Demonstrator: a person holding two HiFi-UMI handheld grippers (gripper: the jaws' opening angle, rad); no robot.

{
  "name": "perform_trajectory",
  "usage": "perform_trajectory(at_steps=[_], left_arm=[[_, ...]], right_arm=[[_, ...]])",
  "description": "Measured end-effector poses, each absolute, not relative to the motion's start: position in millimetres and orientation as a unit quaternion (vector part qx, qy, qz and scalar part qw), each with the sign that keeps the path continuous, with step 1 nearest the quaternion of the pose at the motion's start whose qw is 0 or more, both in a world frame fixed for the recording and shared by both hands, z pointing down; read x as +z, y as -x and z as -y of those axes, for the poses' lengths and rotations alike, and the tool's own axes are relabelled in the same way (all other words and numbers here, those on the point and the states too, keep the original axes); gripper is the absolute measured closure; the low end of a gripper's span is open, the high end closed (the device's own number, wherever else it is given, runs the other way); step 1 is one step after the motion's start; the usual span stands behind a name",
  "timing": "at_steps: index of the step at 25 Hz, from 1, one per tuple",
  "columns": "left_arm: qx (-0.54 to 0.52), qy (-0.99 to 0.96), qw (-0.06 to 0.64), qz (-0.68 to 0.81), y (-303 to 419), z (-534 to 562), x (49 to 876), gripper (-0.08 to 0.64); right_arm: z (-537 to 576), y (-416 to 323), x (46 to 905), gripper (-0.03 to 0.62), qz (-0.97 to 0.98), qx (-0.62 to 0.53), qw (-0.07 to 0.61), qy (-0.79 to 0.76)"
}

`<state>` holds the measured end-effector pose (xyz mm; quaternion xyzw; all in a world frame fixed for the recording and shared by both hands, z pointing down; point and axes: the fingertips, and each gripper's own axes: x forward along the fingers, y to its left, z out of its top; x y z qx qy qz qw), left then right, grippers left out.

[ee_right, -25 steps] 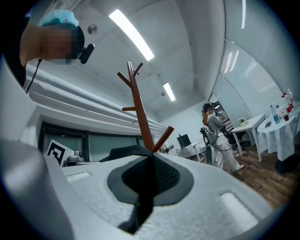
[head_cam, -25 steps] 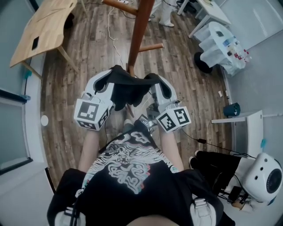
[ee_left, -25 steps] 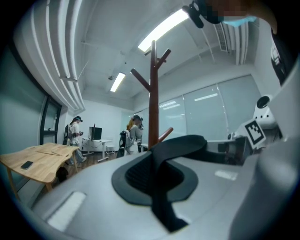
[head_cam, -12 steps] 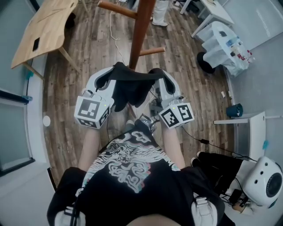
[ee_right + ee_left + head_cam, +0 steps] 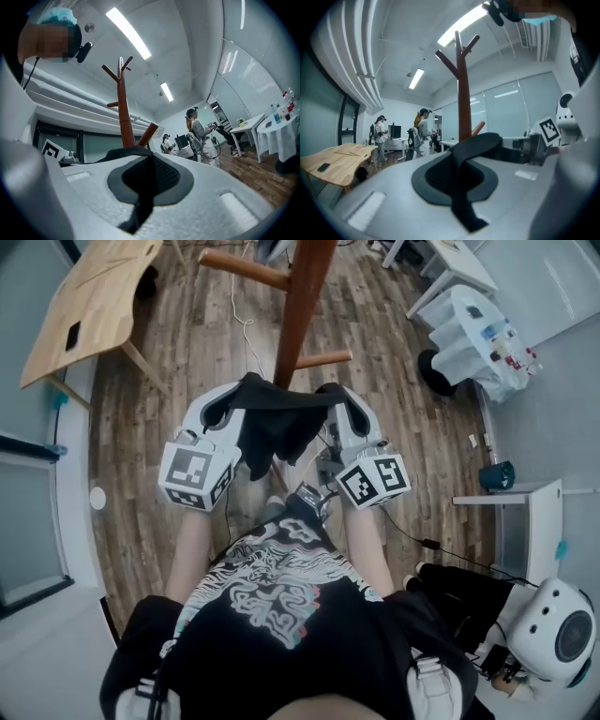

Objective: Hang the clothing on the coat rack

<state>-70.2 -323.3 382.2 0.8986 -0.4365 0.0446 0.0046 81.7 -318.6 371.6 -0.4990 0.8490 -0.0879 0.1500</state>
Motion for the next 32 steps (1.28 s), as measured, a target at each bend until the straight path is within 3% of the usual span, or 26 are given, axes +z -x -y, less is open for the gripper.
perform_trajectory(at_steps=[32], left_arm=[[0.078,-0.894,0.099,0.431,59.6,352.4,461.5,0.561]], right_arm=[[348.3,-85.0,456.7,0.591,-0.844,-0.141,0.085,0.511]])
